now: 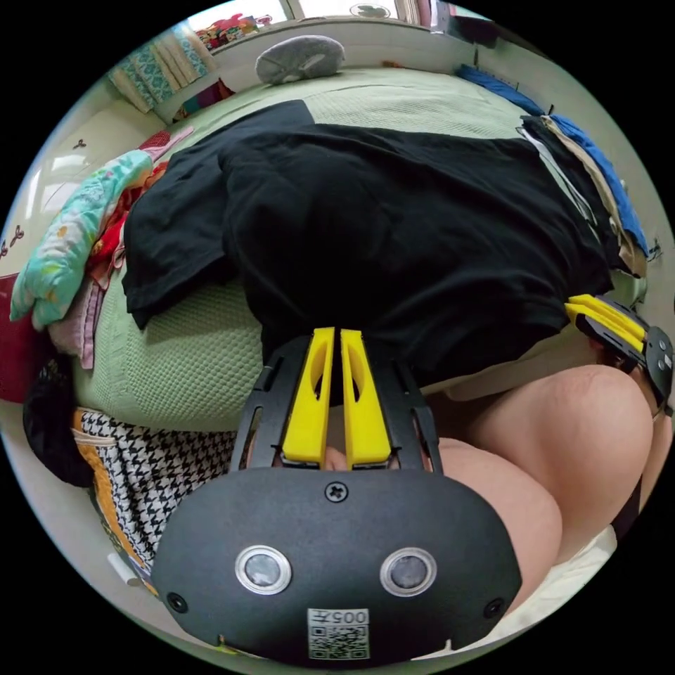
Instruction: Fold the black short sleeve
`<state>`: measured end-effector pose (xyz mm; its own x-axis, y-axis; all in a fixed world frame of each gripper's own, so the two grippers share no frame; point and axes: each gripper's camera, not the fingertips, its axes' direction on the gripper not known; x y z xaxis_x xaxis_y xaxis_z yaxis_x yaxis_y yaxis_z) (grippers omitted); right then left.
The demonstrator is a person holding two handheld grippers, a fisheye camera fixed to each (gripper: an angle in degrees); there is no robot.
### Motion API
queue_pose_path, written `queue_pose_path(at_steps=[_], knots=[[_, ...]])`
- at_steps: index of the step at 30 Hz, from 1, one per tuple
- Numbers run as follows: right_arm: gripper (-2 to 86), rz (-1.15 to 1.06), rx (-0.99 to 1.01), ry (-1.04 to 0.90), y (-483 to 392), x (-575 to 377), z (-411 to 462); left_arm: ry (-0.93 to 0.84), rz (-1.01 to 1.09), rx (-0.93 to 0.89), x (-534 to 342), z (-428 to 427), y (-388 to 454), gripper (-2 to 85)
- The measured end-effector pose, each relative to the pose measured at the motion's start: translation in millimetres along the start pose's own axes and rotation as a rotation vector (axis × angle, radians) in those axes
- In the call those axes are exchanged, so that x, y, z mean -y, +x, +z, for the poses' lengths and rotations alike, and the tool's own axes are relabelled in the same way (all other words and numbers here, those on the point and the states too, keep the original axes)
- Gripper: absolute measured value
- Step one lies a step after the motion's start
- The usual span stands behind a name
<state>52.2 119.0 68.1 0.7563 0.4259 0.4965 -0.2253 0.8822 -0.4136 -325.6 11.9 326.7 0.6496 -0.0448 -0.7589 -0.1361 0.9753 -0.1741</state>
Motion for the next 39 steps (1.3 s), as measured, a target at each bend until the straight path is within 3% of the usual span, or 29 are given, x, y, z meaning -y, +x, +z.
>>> queue_pose_path(at_steps=[2, 7, 14, 21, 29, 34, 39], knots=[[1.1, 0.004, 0.006, -0.001, 0.1, -0.6, -2.0, -0.007, 0.013, -0.013, 4.9, -11.2, 2.4, 1.4], [0.8, 0.055, 0.080, 0.028, 20.2, -5.4, -29.7, 0.189, 0.071, -0.156, 16.0, -80.8, 14.3, -0.1], [4.5, 0.167, 0.109, 0.203, 64.2, 29.6, -81.3, 0.282, 0.263, -0.132, 92.4, -119.9, 69.8, -0.3], [4.5, 0.260, 0.050, 0.253, 96.9, 113.0, -59.5, 0.218, 0.288, -0.234, 160.8, -81.1, 117.2, -0.3], [5.1, 0.258, -0.093, 0.167, 108.6, 204.4, -0.3, 0.181, 0.388, -0.008, 205.5, -58.3, 162.1, -0.2], [4.3, 0.250, -0.031, 0.119, 117.6, 246.9, 36.3, 0.136, 0.340, -0.219, 237.9, -44.9, 162.6, -0.3], [1.6, 0.334, -0.018, 0.023, 144.3, 267.0, 76.5, 0.094, 0.351, -0.226, 265.4, -33.1, 174.3, -0.4]])
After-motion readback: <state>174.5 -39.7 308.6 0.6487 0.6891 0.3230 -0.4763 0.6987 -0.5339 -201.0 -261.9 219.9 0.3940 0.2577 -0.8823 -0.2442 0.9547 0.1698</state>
